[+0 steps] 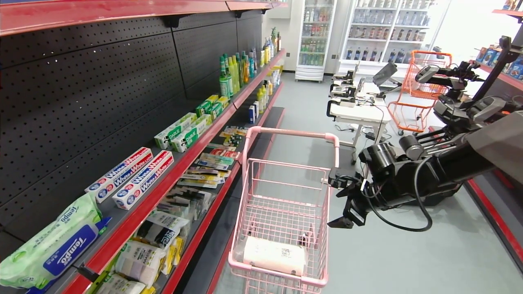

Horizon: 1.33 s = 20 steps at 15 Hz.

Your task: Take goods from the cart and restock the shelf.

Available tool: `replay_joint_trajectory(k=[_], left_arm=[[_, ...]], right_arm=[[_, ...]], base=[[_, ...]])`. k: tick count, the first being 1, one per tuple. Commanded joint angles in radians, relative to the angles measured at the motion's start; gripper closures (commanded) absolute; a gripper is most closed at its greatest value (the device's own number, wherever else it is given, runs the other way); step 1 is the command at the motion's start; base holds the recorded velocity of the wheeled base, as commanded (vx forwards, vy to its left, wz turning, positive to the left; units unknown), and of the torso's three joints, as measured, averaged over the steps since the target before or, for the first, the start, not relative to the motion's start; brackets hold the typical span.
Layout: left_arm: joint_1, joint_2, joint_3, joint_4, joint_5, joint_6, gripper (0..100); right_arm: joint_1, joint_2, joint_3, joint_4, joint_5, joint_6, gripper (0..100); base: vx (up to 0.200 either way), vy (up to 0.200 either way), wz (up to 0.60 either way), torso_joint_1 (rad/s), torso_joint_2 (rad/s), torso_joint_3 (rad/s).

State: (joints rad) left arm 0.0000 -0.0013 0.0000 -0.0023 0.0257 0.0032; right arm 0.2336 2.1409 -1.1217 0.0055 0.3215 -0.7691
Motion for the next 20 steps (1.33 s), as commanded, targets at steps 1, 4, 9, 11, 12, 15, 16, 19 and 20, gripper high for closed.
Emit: replay_joint_trajectory(k=[1,4,9,11,12,15,16,19,20], left_arm=[[0.000,0.001,0.000,-0.001,0.000,0.000,0],[0.000,0.001,0.000,-0.001,0.000,0.000,0],[0.000,0.001,0.000,-0.001,0.000,0.000,0],[0.000,0.001,0.000,-0.001,0.000,0.000,0],[0.000,0.001,0.000,-0.001,0.000,0.000,0],[0.000,0.001,0.000,-0.001,0.000,0.000,0],[0.000,0.001,0.000,-0.001,0.000,0.000,0],[0.000,0.001,0.000,-0.001,0.000,0.000,0],[0.000,0.001,0.000,-0.001,0.000,0.000,0]], right_arm=[[0.016,0.007,-0.007,-0.001,-0.001,0.002,0],[0.042,0.030,-0.046,-0.001,-0.004,0.002,0],[0.090,0.037,-0.050,-0.001,-0.007,0.002,0],[0.101,0.037,-0.049,-0.001,-0.012,0.002,0],[0.102,0.037,-0.049,-0.001,-0.015,0.002,0],[0.105,0.037,-0.052,-0.001,-0.021,-0.001,0],[0.108,0.037,-0.052,-0.001,-0.021,-0.002,0],[0.128,0.054,-0.092,-0.001,-0.022,-0.009,0],[0.131,0.059,-0.101,0.001,-0.024,-0.009,0]], base=[[0.000,0.000,0.00,0.000,0.00,0.000],[0.000,0.000,0.00,0.000,0.00,0.000],[0.000,0.000,0.00,-0.012,0.02,0.019],[0.000,0.000,0.00,-0.068,0.15,0.080],[0.000,0.000,0.00,-0.080,0.17,0.095],[0.000,0.000,0.00,-0.085,0.18,0.094],[0.000,0.000,0.00,-0.085,0.18,0.090],[0.000,0.000,0.00,-0.089,0.20,0.111],[0.000,0.000,0.00,-0.110,0.23,0.124]])
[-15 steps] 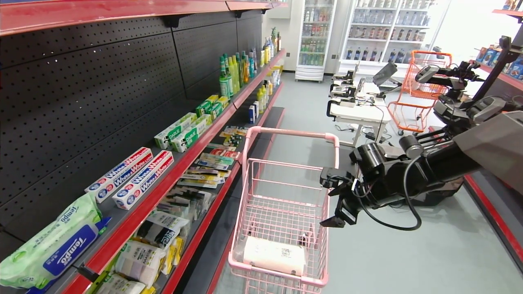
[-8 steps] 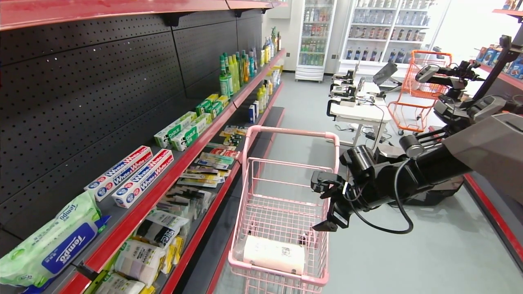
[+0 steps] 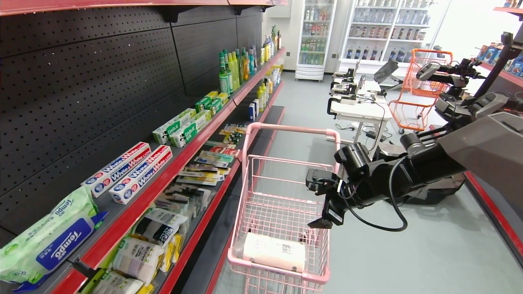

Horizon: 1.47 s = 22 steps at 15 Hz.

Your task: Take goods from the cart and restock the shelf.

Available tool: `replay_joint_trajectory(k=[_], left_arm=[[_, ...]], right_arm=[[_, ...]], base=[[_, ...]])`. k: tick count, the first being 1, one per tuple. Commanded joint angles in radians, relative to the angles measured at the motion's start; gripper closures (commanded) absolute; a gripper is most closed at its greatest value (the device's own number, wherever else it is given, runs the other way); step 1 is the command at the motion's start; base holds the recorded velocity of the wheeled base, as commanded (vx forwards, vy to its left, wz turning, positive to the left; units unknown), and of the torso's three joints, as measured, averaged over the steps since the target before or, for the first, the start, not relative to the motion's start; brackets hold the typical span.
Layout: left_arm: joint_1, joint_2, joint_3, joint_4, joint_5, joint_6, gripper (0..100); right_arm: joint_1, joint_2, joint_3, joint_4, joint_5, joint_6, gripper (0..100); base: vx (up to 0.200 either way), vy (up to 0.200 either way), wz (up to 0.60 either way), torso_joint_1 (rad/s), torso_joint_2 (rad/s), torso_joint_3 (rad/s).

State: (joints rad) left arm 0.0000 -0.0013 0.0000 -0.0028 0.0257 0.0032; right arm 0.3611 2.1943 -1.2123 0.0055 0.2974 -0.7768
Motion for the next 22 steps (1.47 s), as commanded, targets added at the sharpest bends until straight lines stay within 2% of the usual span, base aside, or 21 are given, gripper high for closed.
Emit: replay_joint_trajectory(k=[1,9,19,22], left_arm=[[0.000,0.001,0.000,0.000,0.000,0.000,0],[0.000,0.001,0.000,0.000,0.000,0.000,0],[0.000,0.001,0.000,0.000,0.000,0.000,0],[0.000,0.001,0.000,0.000,0.000,0.000,0]], right_arm=[[0.007,0.012,-0.021,0.001,0.000,-0.001,0],[0.045,0.033,-0.061,0.001,-0.020,-0.001,0],[0.002,0.032,-0.102,-0.001,-0.040,0.011,0],[-0.017,0.038,-0.151,-0.009,-0.041,0.039,0]], base=[[0.000,0.000,0.00,-0.119,0.23,0.119],[0.000,0.000,0.00,-0.143,0.31,0.163],[0.000,0.000,0.00,-0.159,0.35,0.189],[0.000,0.000,0.00,-0.172,0.38,0.209]])
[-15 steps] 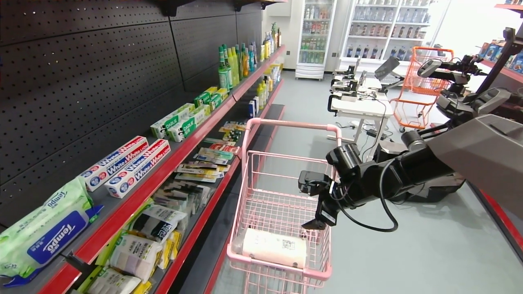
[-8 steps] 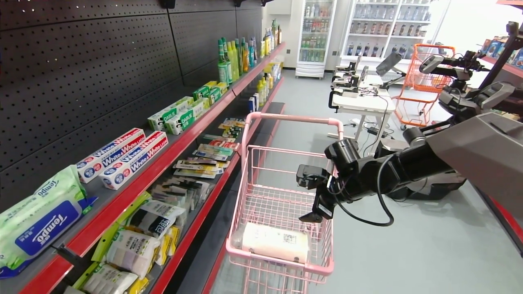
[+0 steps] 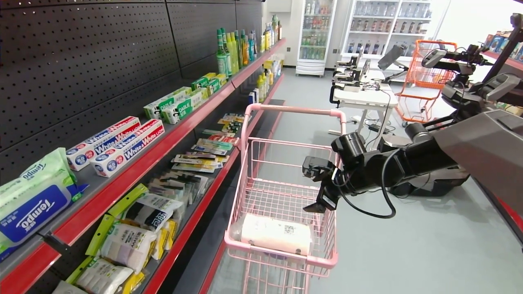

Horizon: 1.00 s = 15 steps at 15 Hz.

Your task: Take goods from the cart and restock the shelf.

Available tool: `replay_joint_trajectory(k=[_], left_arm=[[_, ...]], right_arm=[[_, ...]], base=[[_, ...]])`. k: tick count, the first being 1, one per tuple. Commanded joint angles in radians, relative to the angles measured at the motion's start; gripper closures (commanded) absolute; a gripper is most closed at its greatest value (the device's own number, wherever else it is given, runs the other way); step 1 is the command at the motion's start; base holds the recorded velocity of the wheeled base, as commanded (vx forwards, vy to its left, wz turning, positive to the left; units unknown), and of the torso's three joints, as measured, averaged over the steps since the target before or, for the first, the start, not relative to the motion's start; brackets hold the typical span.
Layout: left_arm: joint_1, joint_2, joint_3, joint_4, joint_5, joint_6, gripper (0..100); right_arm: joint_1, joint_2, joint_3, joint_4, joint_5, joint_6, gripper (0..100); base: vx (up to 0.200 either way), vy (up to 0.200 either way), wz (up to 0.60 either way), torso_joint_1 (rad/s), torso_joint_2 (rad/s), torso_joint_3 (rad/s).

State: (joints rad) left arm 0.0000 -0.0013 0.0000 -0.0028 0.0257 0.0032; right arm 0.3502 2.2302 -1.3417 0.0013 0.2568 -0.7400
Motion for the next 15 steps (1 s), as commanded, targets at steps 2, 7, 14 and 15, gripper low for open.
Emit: replay_joint_trajectory(k=[2,7,14,15], left_arm=[[0.000,0.001,0.000,0.000,0.000,0.000,0],[0.000,0.001,0.000,0.000,0.000,0.000,0],[0.000,0.001,0.000,0.000,0.000,0.000,0],[0.000,0.001,0.000,0.000,0.000,0.000,0]], right_arm=[[-0.008,0.025,-0.096,-0.021,-0.004,0.122,0],[0.007,0.034,-0.120,-0.017,-0.011,0.146,0],[0.105,0.072,-0.197,-0.009,0.084,0.163,0],[0.118,0.071,-0.189,-0.009,0.085,0.182,0]], base=[[0.000,0.000,0.00,-0.178,0.40,0.224],[0.000,0.000,0.00,-0.052,0.12,0.064],[0.000,0.000,0.00,0.000,0.00,0.000],[0.000,0.000,0.00,0.000,0.00,0.000]])
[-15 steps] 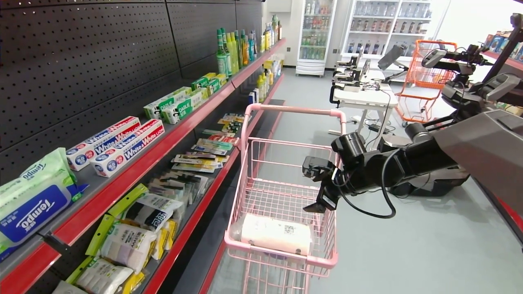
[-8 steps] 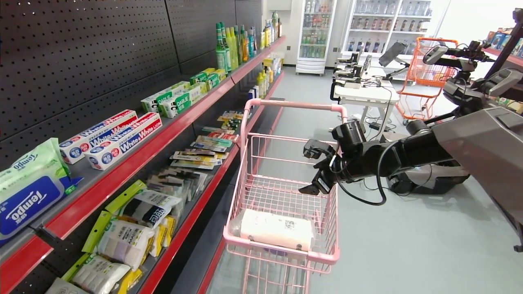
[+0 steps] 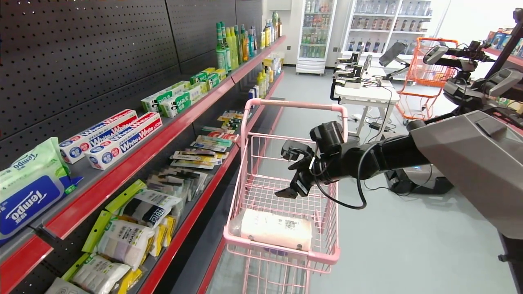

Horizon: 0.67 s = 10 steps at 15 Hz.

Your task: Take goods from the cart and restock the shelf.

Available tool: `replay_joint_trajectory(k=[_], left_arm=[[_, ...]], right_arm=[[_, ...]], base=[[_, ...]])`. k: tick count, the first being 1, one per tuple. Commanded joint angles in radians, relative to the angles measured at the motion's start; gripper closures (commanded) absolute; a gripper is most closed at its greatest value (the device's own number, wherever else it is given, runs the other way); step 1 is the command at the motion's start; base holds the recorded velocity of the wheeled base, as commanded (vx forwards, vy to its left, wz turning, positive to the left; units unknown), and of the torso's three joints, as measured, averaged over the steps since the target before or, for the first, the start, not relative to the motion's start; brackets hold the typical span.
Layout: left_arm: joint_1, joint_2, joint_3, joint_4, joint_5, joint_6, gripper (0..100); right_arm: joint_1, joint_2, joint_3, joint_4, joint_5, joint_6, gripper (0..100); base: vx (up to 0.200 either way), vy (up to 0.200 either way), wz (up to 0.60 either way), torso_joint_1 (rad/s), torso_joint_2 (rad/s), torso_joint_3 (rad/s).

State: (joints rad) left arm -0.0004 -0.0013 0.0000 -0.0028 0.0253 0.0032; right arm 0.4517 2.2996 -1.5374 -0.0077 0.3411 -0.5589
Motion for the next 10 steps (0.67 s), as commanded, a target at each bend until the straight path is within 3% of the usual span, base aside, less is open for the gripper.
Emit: replay_joint_trajectory(k=[1,10], left_arm=[[0.000,0.001,0.000,0.000,0.001,0.000,0],[0.000,0.001,0.000,0.000,0.001,0.000,0]], right_arm=[[0.033,0.000,0.010,0.000,0.003,0.025,0],[0.068,-0.002,0.097,0.000,0.027,0.053,0]], base=[[0.000,0.000,0.00,0.000,0.00,0.000],[0.000,0.000,0.00,0.000,0.00,0.000]])
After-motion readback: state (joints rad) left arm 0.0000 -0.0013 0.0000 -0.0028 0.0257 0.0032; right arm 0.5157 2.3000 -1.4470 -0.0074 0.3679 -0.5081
